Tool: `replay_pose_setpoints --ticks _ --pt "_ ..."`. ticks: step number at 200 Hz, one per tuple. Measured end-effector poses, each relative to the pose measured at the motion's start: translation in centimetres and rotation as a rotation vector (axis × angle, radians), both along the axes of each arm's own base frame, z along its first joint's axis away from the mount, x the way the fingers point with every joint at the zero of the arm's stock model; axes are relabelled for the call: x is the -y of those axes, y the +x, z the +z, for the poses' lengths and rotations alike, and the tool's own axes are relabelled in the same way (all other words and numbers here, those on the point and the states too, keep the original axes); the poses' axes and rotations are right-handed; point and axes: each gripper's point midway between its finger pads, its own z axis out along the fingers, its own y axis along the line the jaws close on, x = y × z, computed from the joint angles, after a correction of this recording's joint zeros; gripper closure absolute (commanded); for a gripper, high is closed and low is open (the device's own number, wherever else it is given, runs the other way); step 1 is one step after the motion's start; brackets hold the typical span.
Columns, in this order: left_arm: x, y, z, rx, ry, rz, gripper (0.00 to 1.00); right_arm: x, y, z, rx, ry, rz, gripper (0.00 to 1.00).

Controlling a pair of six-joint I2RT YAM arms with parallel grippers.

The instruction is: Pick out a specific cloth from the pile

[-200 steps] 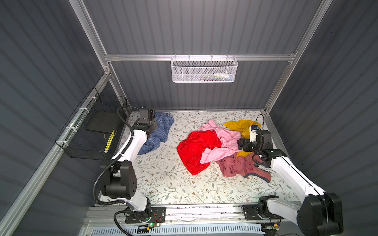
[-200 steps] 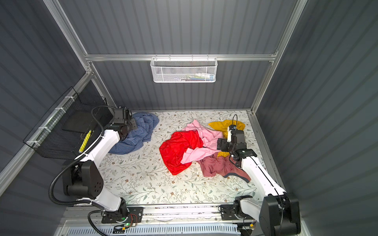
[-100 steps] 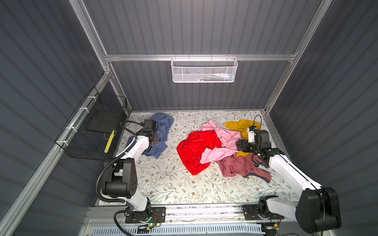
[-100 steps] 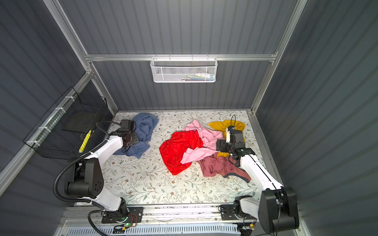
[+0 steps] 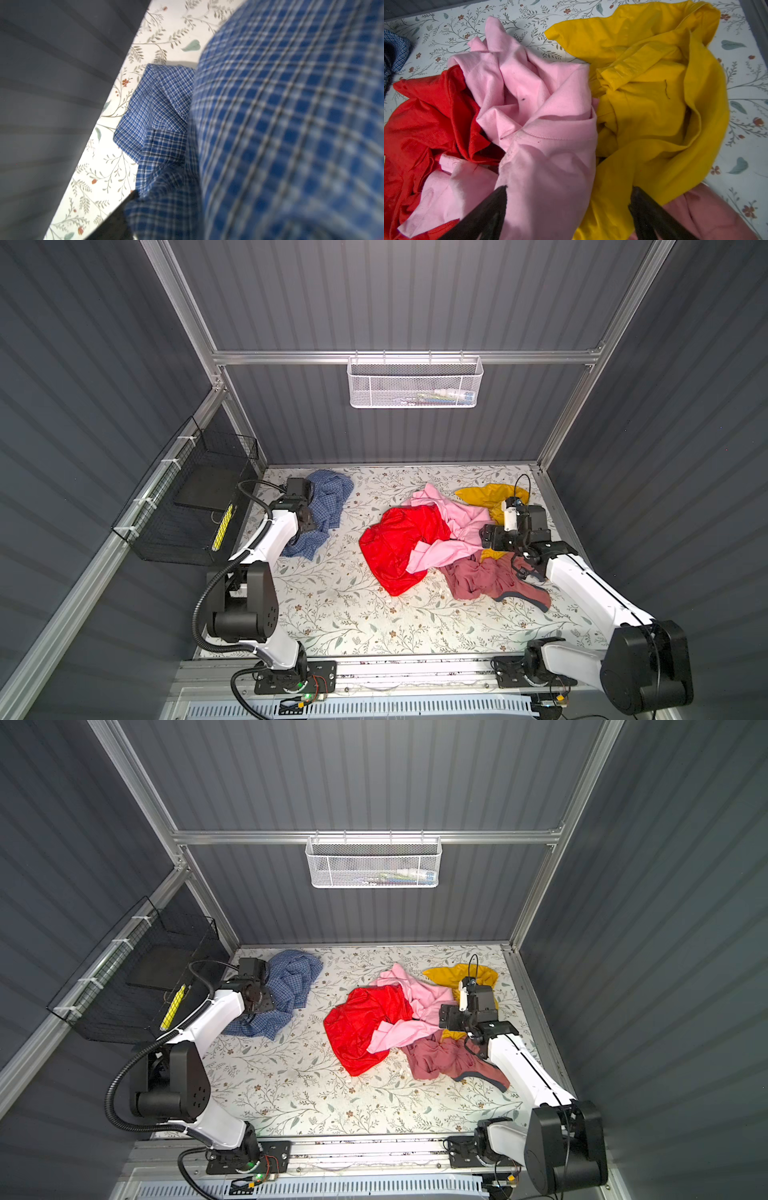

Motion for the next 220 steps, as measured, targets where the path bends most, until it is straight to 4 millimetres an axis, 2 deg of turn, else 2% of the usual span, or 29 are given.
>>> replay_pose_setpoints --ticks 33,58,83,125,146,169,183,206,220 --pt "0.1 0.3 5.8 0.095 0.063 -0.027 0.1 0.1 0.0 -0.4 -0.012 -0.016 0.005 0.06" --pt "0.8 -0.2 8.1 0.129 0.104 -0.055 0.09 0.2 0.1 -1.0 -0.039 -0.032 0.007 0.06" --pt "1.5 -1.0 7.8 0.103 0.114 -0.077 0.09 0.4 0.2 -1.0 -0.044 -0.047 0.007 0.05" --pt "1.7 -3.1 3.7 -0.007 0.097 -0.094 0.09 0.4 0.8 0.1 -0.019 -0.059 0.015 0.05" --pt "1.8 -3.2 3.3 -0.015 0.086 -0.1 0.08 0.4 1.0 0.4 -0.012 -0.066 0.019 0.05" --pt "2.6 -1.9 4.2 0.034 0.069 -0.145 0.07 0.5 1.0 0.5 -0.011 -0.074 0.02 0.04" --pt "3.2 -0.5 5.3 0.057 0.063 -0.187 0.06 0.6 1.0 0.5 -0.011 -0.079 0.019 0.04" --pt "4.8 4.2 7.5 0.115 0.055 -0.271 0.04 0.7 0.9 0.7 -0.007 -0.083 0.016 0.03" --pt "5.9 7.2 7.5 0.123 0.05 -0.329 0.04 0.7 1.0 1.1 0.0 -0.082 0.015 0.02"
